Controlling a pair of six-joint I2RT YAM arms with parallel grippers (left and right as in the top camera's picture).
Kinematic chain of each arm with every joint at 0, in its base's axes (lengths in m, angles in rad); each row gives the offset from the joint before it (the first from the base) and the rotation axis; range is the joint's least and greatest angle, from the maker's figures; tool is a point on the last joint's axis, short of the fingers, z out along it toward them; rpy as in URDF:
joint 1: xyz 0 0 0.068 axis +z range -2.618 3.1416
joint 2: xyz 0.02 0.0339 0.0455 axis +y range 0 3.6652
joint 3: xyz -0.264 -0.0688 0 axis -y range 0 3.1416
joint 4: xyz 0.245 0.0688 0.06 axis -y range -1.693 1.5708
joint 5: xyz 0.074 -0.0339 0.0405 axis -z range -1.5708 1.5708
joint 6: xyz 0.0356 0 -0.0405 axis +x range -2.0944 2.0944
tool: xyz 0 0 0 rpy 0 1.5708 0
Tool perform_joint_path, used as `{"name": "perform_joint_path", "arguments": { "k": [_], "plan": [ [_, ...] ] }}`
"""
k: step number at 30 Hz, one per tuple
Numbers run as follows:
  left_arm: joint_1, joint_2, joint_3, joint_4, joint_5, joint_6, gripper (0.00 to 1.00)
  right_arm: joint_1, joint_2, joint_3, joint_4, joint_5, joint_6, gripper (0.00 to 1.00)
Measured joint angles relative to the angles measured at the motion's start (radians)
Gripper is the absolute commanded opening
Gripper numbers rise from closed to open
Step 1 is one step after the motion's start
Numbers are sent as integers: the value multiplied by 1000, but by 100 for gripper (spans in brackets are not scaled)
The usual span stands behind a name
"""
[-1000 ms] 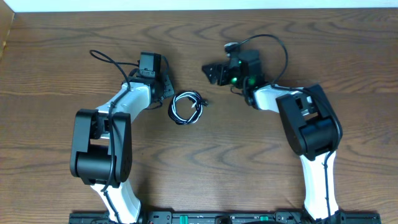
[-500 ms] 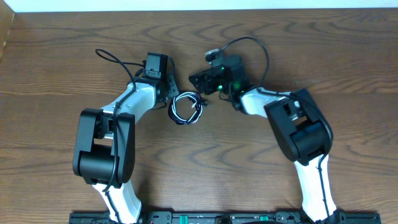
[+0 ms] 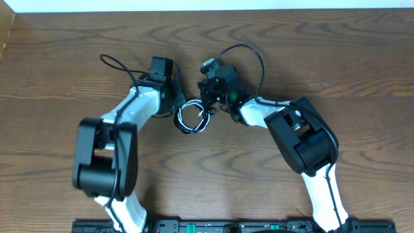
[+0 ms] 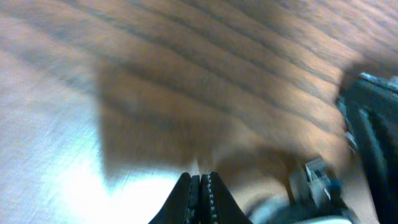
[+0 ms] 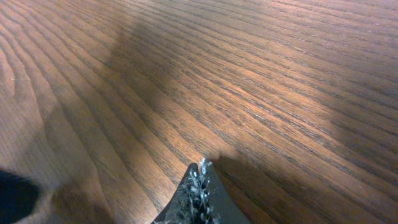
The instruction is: Untangle cables
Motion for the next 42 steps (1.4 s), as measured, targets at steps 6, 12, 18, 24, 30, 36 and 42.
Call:
{"name": "perform_joint_path", "arguments": {
  "k": [6,12,18,24,30,36,42],
  "plan": [
    [10,-171,3,-152,-37,0,44,-41,-26,-3,-59,-137,0,46],
    [10,-170,-25,-249,-79,-5,48,-131,-156,-31,-275,-201,6,66],
    [10,-156,-114,-135,-32,-28,49,-153,-207,-33,-413,-240,35,68],
    [1,-155,-178,-1,12,-55,34,-88,-210,-37,-537,-275,70,68],
    [-3,-155,-216,44,27,-92,24,13,-211,-39,-523,-274,109,38],
    [-3,-155,-218,139,26,-83,26,16,-211,-38,-467,-246,177,4],
    [-3,-154,-217,298,34,-74,45,10,-211,-39,-431,-132,199,1]
  ]
}}
